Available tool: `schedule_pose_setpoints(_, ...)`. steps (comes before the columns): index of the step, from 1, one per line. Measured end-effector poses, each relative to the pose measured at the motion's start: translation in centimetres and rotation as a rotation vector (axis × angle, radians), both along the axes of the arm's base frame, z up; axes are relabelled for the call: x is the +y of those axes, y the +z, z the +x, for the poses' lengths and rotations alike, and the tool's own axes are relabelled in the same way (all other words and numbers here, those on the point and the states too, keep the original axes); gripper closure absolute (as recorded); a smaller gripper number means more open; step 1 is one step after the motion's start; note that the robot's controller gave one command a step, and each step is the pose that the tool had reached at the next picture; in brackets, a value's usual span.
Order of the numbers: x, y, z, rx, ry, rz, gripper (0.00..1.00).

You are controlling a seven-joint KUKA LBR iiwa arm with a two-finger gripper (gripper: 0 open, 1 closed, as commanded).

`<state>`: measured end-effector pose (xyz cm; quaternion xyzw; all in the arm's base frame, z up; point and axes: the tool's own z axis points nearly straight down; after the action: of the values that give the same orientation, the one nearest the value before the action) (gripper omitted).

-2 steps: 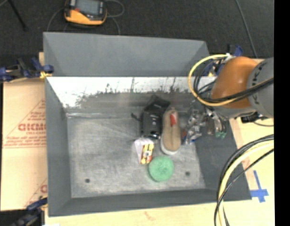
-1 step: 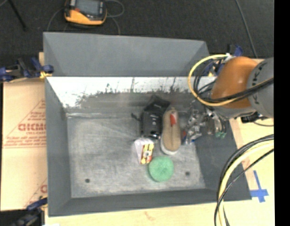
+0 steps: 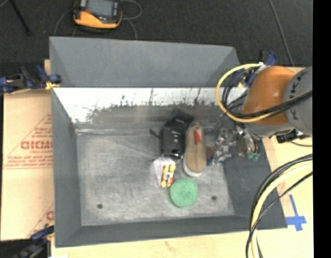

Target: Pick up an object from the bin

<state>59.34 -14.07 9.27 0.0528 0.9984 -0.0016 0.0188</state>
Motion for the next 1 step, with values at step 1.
schedule_pose_setpoints(1,0.42,4.09,0.38,0.036,-0.007,0.006,1.0)
